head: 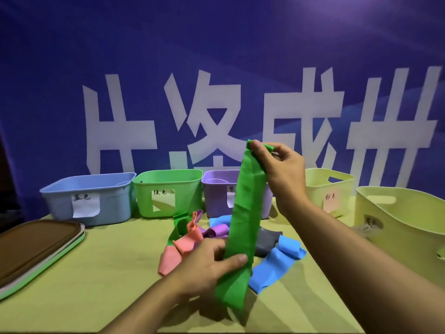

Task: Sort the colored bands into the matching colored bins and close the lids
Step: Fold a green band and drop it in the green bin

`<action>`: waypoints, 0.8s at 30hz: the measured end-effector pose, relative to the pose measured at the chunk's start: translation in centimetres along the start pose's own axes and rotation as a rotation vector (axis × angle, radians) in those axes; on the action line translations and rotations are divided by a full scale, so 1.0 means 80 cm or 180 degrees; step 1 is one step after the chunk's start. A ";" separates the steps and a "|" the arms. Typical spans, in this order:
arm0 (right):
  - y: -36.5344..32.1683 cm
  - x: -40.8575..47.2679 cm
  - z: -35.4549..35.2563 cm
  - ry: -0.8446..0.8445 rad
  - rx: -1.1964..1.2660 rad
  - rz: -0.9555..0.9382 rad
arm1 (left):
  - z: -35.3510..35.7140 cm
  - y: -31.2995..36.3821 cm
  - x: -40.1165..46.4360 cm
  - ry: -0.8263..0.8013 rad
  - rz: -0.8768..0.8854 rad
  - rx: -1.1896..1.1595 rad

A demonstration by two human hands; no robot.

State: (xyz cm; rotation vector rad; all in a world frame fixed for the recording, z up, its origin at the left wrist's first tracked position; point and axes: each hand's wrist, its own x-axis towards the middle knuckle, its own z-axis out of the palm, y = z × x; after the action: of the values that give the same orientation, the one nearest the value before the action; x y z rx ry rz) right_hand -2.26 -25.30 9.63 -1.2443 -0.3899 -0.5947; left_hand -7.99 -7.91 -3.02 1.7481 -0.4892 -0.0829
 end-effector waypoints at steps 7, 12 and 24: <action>0.044 -0.004 -0.006 -0.0219 -0.0411 0.0278 | 0.014 -0.020 0.008 -0.0143 -0.0413 0.0526; 0.082 0.004 -0.008 -0.0345 -0.0689 0.0472 | 0.009 -0.026 0.027 0.0149 -0.0506 0.1961; 0.138 0.008 -0.019 -0.0472 -0.0606 0.0458 | -0.037 0.018 0.067 0.1170 -0.0371 0.2562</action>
State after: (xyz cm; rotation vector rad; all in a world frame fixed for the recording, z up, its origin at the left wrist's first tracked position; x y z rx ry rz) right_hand 4.93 -24.70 1.14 -1.4912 -0.3699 -0.4248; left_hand -2.59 -7.39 0.15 2.5069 -0.1423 0.4004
